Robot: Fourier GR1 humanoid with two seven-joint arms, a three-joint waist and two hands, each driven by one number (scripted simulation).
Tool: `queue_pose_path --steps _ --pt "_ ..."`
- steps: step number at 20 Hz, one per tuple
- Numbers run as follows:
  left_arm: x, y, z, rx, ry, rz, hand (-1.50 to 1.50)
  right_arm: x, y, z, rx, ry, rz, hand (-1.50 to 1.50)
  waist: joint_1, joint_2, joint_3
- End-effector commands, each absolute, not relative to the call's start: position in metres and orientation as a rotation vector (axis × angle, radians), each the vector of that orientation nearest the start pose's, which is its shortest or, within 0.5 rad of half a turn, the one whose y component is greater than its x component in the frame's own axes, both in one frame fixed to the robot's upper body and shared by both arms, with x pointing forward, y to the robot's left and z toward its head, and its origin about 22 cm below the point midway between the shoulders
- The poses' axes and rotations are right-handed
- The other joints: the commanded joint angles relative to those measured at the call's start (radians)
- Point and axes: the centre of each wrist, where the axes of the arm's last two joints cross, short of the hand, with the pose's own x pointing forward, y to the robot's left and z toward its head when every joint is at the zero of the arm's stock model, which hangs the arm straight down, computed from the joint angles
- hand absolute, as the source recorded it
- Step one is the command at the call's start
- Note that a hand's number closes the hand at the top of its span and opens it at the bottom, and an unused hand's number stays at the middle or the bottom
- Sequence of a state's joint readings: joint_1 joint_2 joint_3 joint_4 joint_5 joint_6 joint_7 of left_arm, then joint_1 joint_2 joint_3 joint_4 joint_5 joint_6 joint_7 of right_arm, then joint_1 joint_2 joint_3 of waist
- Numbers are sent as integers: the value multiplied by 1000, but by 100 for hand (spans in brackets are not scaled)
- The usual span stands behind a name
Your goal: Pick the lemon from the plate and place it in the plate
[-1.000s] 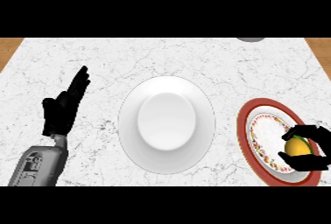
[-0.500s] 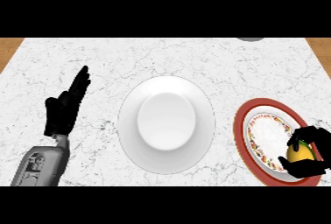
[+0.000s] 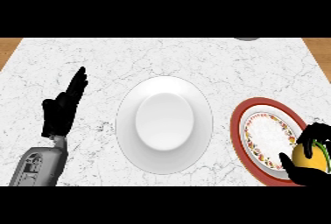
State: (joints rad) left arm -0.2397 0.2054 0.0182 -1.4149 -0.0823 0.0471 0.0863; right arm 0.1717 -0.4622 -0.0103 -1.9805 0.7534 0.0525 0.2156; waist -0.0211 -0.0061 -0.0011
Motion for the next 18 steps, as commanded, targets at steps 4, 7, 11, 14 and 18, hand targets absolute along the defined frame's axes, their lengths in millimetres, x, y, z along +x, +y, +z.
queue_pose_path --steps 4,7,11,14,18 --pt "298 262 38 215 -1553 -238 0 185 -269 150 -991 -1739 822 150 22 4 1" --pt "292 253 40 221 -1564 -237 0 186 -248 160 -920 -1767 848 150 26 5 1" --pt "303 253 45 231 -1563 -235 0 199 -195 166 -803 -1752 834 150 33 6 0" --pt "292 249 38 215 -1570 -228 0 217 -168 160 -764 -1719 835 150 32 6 1" --pt "291 252 29 199 -1553 -228 0 251 -124 150 -709 -1705 883 150 36 8 1"
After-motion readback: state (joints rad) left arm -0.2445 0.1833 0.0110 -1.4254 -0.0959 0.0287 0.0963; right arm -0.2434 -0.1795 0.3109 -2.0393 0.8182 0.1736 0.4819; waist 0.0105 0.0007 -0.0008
